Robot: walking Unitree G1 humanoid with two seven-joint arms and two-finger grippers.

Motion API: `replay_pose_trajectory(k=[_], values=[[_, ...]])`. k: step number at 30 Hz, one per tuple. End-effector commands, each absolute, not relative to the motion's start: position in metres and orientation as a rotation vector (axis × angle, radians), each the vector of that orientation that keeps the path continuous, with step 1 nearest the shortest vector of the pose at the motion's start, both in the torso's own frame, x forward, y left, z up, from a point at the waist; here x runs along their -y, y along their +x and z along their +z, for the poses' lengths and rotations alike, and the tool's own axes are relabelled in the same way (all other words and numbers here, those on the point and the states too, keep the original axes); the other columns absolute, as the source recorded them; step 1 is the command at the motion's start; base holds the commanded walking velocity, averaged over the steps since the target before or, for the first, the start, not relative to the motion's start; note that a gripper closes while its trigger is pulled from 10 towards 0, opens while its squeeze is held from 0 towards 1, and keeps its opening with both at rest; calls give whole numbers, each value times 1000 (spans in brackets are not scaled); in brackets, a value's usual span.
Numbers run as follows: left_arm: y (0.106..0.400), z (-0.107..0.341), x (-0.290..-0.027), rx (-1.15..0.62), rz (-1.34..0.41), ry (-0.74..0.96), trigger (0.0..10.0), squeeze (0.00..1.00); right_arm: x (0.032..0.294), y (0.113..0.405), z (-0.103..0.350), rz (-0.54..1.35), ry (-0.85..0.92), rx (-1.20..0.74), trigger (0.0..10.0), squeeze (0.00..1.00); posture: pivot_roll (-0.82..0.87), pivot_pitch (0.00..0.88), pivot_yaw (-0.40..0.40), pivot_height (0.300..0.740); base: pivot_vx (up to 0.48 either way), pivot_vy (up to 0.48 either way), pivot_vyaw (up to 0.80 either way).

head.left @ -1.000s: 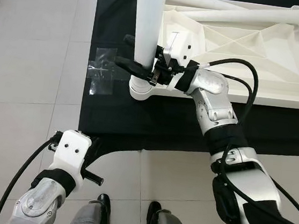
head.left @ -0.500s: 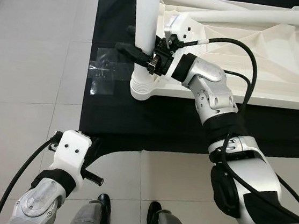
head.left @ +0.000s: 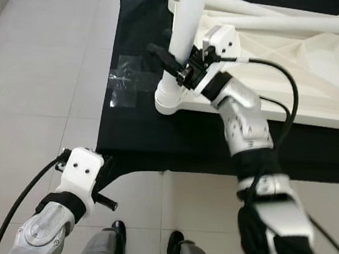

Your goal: Building children table

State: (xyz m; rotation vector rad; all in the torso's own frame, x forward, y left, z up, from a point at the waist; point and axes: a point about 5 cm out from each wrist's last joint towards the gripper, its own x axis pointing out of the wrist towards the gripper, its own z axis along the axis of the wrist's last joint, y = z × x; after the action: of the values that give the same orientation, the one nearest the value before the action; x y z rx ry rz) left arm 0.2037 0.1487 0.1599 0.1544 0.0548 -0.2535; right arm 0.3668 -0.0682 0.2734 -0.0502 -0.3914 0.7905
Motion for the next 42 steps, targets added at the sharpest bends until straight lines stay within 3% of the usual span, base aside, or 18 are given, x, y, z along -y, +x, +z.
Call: replay_pose_trajectory(k=[1, 5, 7, 11, 12, 14, 15, 17, 18, 22, 32, 37, 42], values=[[201, 154, -150, -87, -246, 132, 10000, 0, 76, 347, 171, 501, -133, -42, 10000, 0, 104, 358, -61, 740, 0, 0, 0], [201, 154, -150, -87, -246, 132, 10000, 0, 76, 347, 171, 501, -133, -42, 10000, 0, 104, 358, -61, 740, 0, 0, 0], [207, 159, -167, -73, -184, 134, 10000, 0, 58, 316, 164, 374, -137, -45, 10000, 0, 114, 334, -49, 740, 0, 0, 0], [207, 159, -167, -73, -184, 134, 10000, 0, 58, 316, 164, 374, -137, -45, 10000, 0, 114, 334, -49, 740, 0, 0, 0], [210, 162, -179, -63, -139, 126, 10000, 0, 52, 317, 166, 364, -122, -38, 10000, 0, 117, 320, -52, 740, 0, 0, 0], [210, 162, -179, -63, -139, 126, 10000, 0, 52, 317, 166, 364, -122, -38, 10000, 0, 117, 320, -52, 740, 0, 0, 0], [216, 173, -198, -29, -77, 119, 10000, 0, 49, 323, 166, 358, -112, -42, 10000, 0, 132, 297, -59, 740, 0, 0, 0], [216, 173, -198, -29, -77, 119, 10000, 0, 49, 323, 166, 358, -112, -42, 10000, 0, 132, 297, -59, 740, 0, 0, 0], [222, 188, -213, 21, -33, 122, 10000, 0, 46, 329, 164, 369, -94, -56, 10000, 0, 141, 286, -57, 740, 0, 0, 0], [232, 212, -222, 104, -31, 129, 10000, 0, 38, 333, 164, 439, -75, -75, 10000, 0, 137, 269, -53, 740, 0, 0, 0], [240, 225, -215, 154, -82, 125, 10000, 0, 33, 335, 175, 517, -96, -56, 10000, 0, 129, 258, -51, 740, 0, 0, 0], [248, 234, -196, 214, -149, 75, 10000, 0, 36, 336, 244, 791, 92, 206, 10000, 0, 121, 212, -60, 740, 0, 0, 0], [248, 216, -184, 166, -175, 77, 10000, 0, 45, 332, 268, 865, 157, 322, 10000, 0, 110, 188, -59, 740, 0, 0, 0]])
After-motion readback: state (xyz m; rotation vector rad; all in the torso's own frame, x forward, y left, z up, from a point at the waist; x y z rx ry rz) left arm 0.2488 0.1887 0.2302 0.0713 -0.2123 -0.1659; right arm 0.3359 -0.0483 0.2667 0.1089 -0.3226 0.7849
